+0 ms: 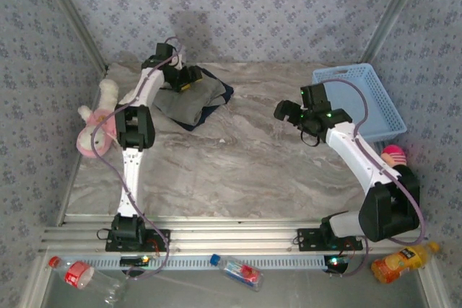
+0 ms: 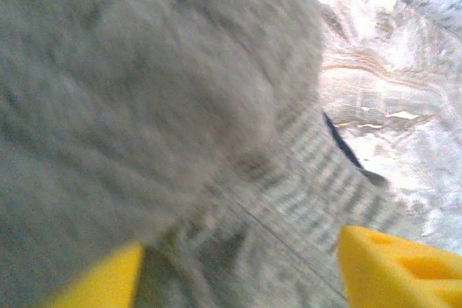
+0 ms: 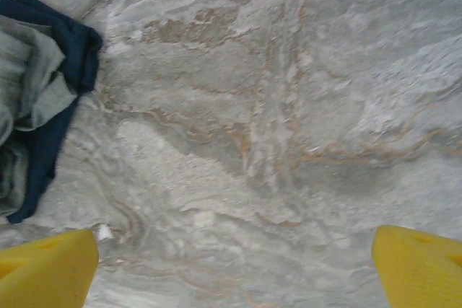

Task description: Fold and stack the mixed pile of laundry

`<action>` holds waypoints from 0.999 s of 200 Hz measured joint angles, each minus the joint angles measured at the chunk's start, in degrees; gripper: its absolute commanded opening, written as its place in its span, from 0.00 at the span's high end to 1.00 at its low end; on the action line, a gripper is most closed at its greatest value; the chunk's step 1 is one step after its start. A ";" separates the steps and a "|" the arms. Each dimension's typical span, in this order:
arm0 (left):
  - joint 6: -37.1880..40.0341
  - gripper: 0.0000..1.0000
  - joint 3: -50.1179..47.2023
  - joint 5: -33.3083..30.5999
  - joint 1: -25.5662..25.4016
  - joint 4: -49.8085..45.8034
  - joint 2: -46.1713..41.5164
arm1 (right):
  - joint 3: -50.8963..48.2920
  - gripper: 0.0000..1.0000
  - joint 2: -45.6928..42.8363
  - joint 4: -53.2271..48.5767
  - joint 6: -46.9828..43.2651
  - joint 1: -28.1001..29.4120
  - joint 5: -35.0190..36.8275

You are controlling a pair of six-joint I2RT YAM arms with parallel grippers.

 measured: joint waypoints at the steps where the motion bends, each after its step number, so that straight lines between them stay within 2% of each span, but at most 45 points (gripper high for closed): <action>1: -0.13 0.10 -0.20 -0.02 -0.02 -0.04 -0.20 | -0.02 0.00 0.00 0.00 -0.20 -0.04 0.09; 9: 0.20 0.09 -2.25 -0.76 -0.07 -0.90 -2.82 | -0.35 0.00 0.02 0.00 -2.86 -0.76 1.03; 11: 0.42 0.03 -2.78 -0.94 -0.07 -1.22 -3.56 | -0.44 0.00 0.02 0.02 -3.37 -0.90 1.29; 14: 0.76 0.01 -3.56 -1.29 -0.04 -1.55 -4.70 | -0.70 0.00 0.02 0.17 -4.83 -1.25 1.84; 56: 3.61 0.00 -19.02 -8.63 0.35 -1.90 -25.64 | -9.27 0.00 0.15 6.71 -21.70 -4.63 5.86; 105: 5.53 0.00 -54.80 -22.16 0.50 9.29 -54.03 | -23.93 0.00 2.29 25.49 -35.93 -10.10 4.66; 135: 7.74 0.00 -76.13 -32.11 0.57 15.65 -63.67 | -32.15 0.00 4.68 42.60 -39.04 -12.39 2.60; 161: 11.65 0.00 -92.52 -39.36 1.05 23.06 -70.99 | -32.85 0.00 7.61 51.95 -39.45 -13.22 1.97; 185: 15.32 0.00 -103.91 -44.00 1.25 33.48 -77.22 | -34.25 0.00 8.09 59.43 -38.10 -17.14 -2.99; 200: 17.22 0.00 -107.34 -45.72 1.49 40.54 -77.33 | -36.54 0.00 8.09 64.26 -37.55 -17.99 -5.73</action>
